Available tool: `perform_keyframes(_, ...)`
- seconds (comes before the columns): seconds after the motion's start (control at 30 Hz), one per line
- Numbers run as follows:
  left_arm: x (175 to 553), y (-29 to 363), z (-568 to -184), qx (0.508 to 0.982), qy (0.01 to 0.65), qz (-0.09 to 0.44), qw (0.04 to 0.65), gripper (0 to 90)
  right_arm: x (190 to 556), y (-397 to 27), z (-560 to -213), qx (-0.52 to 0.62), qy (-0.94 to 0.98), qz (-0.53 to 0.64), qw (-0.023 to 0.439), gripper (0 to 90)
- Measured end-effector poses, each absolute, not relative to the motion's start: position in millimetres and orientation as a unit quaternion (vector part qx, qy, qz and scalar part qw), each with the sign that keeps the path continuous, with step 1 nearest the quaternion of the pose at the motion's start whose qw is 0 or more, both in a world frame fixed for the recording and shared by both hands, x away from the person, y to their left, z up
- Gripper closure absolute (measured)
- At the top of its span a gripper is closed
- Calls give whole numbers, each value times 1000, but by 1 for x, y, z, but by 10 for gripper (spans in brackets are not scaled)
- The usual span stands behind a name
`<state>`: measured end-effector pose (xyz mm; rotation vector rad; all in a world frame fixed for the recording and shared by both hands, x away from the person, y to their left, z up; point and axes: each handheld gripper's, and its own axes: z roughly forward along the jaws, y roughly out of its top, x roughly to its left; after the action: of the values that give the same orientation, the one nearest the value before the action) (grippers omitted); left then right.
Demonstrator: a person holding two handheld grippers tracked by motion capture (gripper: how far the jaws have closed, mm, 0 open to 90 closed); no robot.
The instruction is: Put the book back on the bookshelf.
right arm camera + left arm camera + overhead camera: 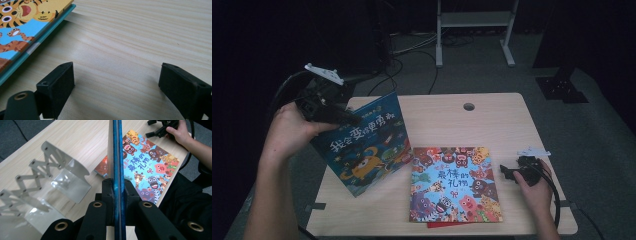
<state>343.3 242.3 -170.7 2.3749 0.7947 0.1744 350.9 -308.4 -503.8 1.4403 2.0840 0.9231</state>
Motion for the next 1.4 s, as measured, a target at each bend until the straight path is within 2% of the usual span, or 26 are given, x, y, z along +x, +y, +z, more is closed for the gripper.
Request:
perform_keyframes(0.87, 315, 334, -175, 864, 389, 79, 310, 823, 351, -308, -504, 521, 754, 334, 221, 121)
perform_keyframes(1.4, 324, 369, -189, 838, 450, 93, 293, 822, 351, -308, -504, 521, 754, 334, 221, 121)
